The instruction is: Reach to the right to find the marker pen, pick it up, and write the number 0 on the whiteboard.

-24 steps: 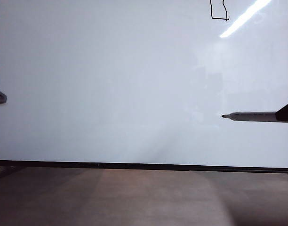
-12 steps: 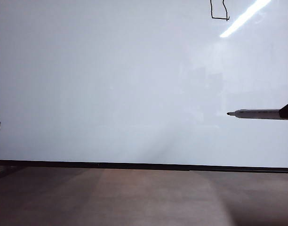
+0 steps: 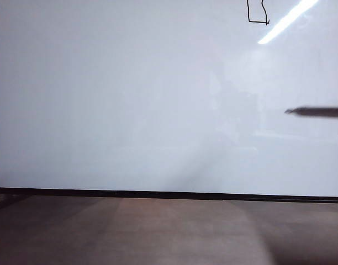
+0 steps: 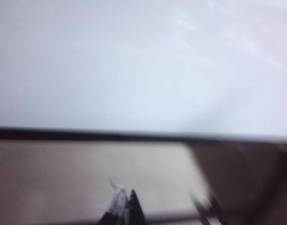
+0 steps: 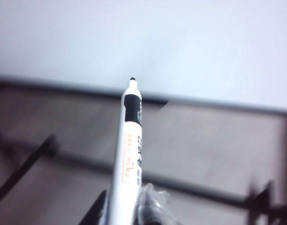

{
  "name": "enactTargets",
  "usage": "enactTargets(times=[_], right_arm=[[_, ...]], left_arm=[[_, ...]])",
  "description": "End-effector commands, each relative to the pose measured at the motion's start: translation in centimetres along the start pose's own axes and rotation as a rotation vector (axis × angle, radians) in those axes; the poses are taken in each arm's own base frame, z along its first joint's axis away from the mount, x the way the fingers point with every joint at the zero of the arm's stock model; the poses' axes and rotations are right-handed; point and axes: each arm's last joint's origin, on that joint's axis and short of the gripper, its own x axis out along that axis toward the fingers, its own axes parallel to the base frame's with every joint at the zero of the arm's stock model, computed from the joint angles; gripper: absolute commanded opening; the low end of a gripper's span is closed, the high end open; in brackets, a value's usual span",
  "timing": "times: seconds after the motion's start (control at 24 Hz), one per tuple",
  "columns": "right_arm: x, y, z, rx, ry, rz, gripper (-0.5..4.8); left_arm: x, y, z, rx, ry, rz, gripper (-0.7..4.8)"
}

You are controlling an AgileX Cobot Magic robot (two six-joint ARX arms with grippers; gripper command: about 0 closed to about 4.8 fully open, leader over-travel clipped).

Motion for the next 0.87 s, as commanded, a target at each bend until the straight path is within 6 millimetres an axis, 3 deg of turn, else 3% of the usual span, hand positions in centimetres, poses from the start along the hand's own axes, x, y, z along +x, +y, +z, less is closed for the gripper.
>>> enactTargets(times=[0.04,0.29,0.87], right_arm=[[-1.2,-1.1,1.5,-0.003,-0.166,-0.118,0.00],[-2.6,-2.5,2.5,-0.019,-0.307,-0.284,-0.01],[-2.6,-2.5,2.5,-0.018,-0.302,-0.284,-0.01]], left_arm=[[-0.4,0.5,0.8,0.021,-0.084,0.056,-0.05],[-0.5,0.6,0.8,0.021,-0.087,0.063,-0.05],[-0.5,0.6,0.8,0.021,-0.085,0.066,-0.05]])
